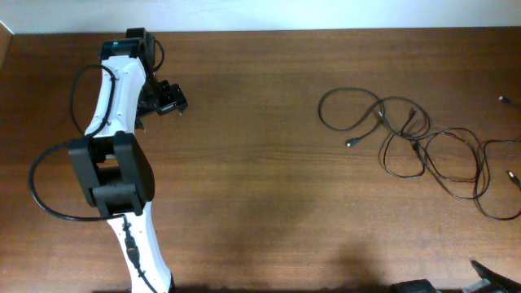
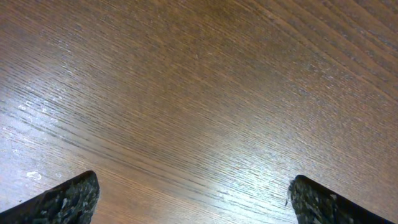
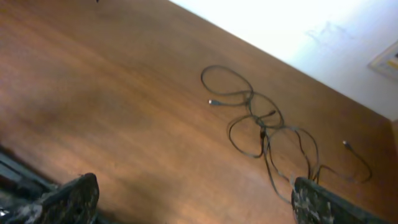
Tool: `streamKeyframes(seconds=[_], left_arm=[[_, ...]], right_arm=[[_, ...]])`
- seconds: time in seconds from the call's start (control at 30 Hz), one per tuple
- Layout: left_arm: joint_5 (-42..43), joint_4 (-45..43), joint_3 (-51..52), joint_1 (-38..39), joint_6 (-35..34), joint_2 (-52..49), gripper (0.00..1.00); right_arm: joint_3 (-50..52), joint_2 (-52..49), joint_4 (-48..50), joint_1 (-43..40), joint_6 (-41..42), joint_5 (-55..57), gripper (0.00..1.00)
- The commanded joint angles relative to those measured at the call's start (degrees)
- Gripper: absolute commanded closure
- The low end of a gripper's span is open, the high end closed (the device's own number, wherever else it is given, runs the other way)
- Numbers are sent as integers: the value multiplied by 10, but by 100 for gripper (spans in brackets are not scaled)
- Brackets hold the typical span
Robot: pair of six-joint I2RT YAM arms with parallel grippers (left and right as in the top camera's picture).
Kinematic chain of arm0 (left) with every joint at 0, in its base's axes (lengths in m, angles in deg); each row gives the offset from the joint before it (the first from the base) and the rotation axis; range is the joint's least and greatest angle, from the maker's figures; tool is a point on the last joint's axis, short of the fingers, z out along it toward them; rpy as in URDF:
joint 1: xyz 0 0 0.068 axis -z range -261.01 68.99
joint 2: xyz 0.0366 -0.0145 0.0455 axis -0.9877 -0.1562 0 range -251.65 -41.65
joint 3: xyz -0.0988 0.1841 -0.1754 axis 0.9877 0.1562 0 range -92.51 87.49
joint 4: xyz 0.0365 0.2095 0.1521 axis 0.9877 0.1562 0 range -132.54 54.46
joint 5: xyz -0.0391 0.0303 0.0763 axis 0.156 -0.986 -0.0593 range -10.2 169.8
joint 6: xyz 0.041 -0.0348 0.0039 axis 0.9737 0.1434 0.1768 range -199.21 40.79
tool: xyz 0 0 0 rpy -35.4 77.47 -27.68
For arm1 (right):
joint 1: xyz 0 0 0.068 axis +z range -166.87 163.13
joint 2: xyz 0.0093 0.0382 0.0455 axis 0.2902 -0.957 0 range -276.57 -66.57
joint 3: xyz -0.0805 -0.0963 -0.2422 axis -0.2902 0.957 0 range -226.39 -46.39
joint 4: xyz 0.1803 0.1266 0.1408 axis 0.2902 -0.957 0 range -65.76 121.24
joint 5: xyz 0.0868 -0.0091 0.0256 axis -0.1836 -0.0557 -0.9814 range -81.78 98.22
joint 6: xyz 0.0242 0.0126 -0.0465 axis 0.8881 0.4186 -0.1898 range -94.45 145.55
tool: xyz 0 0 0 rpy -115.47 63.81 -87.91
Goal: Untangle cables
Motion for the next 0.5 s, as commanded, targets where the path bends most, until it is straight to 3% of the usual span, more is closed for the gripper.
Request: streamKeyframes(seconds=[0.0,0.1,0.3,0.47], left_arm=[[-4,0,-4,-1,-6,2,1],[-4,0,-4,-1,-6,2,1],[-4,0,-4,-1,-6,2,1],[-4,0,-4,-1,-6,2,1]], right_arm=[[57,43,18,-4,5,-1,2],[95,83,34,-10,5,-1,2],[195,189,167,-45,5,-1,2],[286,193,287,-54,5,-1,2]])
